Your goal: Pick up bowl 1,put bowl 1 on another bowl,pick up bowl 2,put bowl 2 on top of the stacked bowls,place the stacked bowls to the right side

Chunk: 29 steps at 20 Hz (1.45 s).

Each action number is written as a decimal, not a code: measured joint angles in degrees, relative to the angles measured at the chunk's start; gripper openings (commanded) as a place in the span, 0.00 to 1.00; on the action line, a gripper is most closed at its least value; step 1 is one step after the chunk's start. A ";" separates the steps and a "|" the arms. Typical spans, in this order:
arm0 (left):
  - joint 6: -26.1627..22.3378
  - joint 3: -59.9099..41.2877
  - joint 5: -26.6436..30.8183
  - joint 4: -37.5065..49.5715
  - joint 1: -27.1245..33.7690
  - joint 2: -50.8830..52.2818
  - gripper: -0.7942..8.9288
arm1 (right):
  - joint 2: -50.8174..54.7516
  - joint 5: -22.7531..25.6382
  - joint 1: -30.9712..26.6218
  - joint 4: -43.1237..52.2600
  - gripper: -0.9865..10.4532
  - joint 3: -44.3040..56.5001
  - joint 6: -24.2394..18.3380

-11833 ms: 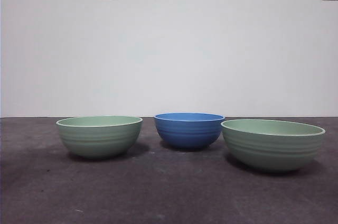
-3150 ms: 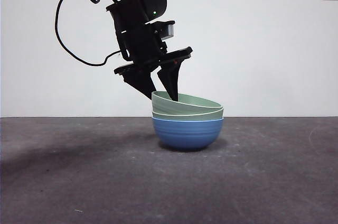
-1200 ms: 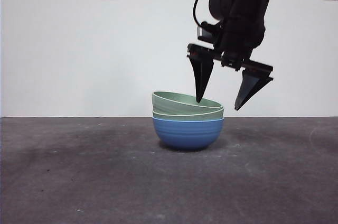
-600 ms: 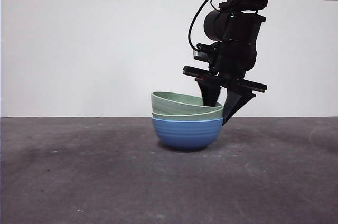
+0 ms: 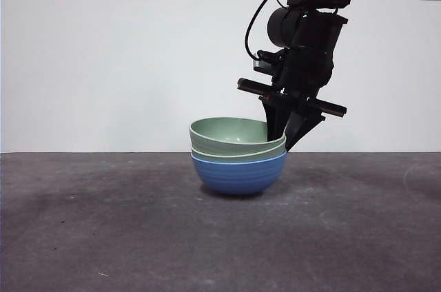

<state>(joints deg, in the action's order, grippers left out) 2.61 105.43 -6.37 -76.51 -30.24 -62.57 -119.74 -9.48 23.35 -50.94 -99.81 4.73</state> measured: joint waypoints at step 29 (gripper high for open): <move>-0.66 0.00 0.00 0.00 0.00 -0.07 0.41 | 9.16 0.44 -18.73 -5.40 0.08 11.19 -5.09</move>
<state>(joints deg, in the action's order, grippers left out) 1.96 105.43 -6.37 -76.51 -30.24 -62.63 -110.59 -9.04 4.62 -56.34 -88.62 -0.36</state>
